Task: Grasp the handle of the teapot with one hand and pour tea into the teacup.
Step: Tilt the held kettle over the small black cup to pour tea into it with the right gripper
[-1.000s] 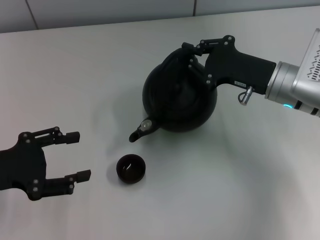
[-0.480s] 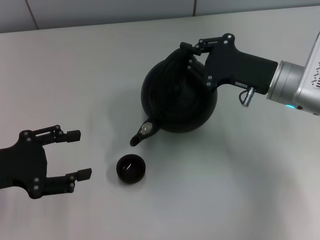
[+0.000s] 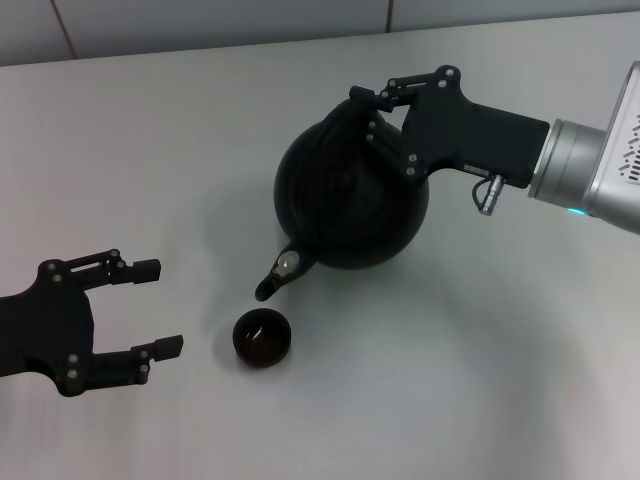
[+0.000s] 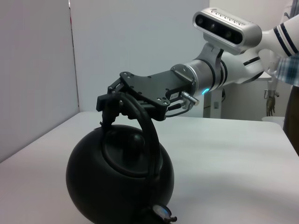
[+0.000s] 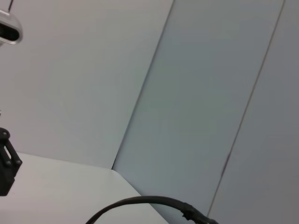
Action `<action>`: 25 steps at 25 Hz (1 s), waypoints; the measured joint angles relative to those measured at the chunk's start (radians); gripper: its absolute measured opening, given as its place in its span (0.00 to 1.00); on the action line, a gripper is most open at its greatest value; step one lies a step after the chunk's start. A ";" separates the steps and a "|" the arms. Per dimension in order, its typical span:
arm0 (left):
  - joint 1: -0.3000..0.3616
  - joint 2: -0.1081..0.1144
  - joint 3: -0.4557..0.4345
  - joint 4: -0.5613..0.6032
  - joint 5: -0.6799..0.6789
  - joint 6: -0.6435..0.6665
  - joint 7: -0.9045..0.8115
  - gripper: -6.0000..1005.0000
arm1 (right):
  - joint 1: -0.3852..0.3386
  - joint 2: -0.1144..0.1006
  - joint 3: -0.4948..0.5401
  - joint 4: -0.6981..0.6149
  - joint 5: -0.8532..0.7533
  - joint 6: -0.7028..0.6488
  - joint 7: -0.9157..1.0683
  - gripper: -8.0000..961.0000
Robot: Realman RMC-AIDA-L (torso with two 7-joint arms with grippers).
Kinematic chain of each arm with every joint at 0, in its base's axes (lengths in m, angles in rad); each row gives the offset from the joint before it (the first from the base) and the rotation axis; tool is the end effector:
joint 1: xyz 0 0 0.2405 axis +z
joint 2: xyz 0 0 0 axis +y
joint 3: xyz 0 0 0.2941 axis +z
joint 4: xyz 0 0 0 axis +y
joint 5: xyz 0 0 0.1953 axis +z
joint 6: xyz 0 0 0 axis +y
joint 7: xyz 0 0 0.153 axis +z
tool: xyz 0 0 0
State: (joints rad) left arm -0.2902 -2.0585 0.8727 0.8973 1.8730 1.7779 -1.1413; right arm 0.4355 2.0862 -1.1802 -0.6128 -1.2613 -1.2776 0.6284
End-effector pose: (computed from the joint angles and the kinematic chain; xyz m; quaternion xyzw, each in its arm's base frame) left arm -0.2964 0.2646 -0.0013 -0.9664 -0.0515 -0.2294 0.1035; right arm 0.2480 0.3517 -0.0429 -0.9016 -0.0619 0.2877 0.3170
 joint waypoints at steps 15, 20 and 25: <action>-0.001 -0.002 -0.002 0.002 -0.002 -0.012 0.000 0.78 | -0.012 -0.001 -0.028 -0.053 0.000 0.000 -0.037 0.13; -0.002 -0.002 -0.002 0.002 -0.003 -0.017 0.000 0.78 | -0.011 -0.002 -0.028 -0.055 0.000 0.002 -0.041 0.12; -0.010 -0.002 -0.002 0.000 -0.003 -0.023 0.000 0.78 | -0.011 -0.003 -0.028 -0.057 0.000 0.004 -0.055 0.12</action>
State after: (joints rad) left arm -0.3004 -2.0601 0.8712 0.8973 1.8698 1.7549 -1.1413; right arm 0.4249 2.0830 -1.2084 -0.6702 -1.2608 -1.2741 0.5737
